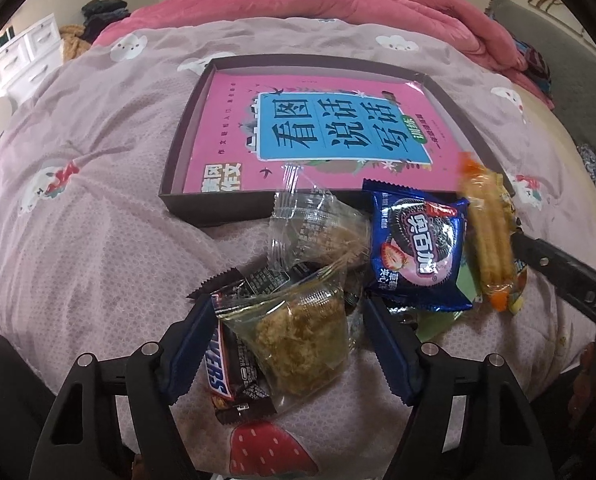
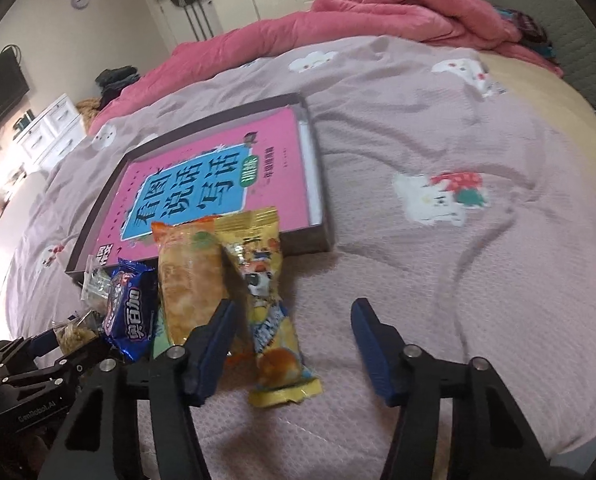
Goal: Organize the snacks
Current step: 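Grasp the clear pastry bag with the left tool while the right tool grasps the yellow snack stick, then lift the pastry bag with the left tool while the right tool carries the yellow stick toward the tray, then release the pastry bag into the tray with the left tool while the right tool releases the yellow stick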
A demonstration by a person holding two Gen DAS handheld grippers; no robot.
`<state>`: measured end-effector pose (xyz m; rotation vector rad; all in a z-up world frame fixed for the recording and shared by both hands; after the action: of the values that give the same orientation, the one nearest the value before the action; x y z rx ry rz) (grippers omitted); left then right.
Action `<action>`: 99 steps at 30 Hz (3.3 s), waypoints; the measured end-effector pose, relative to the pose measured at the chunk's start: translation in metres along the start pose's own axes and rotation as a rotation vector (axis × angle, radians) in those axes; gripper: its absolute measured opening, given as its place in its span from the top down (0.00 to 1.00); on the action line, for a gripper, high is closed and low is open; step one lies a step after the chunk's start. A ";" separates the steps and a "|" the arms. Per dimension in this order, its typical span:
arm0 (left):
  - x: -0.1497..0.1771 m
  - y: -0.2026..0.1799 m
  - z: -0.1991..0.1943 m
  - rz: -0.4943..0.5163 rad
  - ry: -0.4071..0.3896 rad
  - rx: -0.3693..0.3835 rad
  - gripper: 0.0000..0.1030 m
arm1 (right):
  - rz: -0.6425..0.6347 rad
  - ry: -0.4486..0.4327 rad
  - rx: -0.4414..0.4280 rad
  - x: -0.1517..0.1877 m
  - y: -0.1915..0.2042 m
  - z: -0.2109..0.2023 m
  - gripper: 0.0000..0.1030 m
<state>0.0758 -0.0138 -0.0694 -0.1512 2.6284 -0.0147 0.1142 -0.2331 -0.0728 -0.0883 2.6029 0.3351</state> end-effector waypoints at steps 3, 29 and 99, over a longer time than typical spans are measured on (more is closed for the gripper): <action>-0.001 0.002 0.001 -0.007 -0.003 0.006 0.28 | 0.008 0.039 -0.017 -0.002 -0.001 0.015 0.54; -0.014 0.029 -0.028 -0.105 -0.105 0.120 0.48 | 0.010 -0.106 -0.117 -0.015 0.002 -0.013 0.84; -0.109 0.043 0.030 -0.092 -0.173 0.119 0.48 | -0.022 -0.112 -0.100 -0.073 0.011 0.039 0.84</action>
<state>0.1798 0.0415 -0.0441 -0.2214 2.4382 -0.1816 0.1945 -0.2124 -0.0666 -0.1296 2.4719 0.4497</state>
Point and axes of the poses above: each gripper's, at about its wrist camera, not at the fingertips, and z roughly the way its jaws point, y to its left, x to its underside, the point moved 2 cm from there along z, roughly the way its jaws point, and after that the axes turned 2 degrees about -x, right-handed, at the moved point
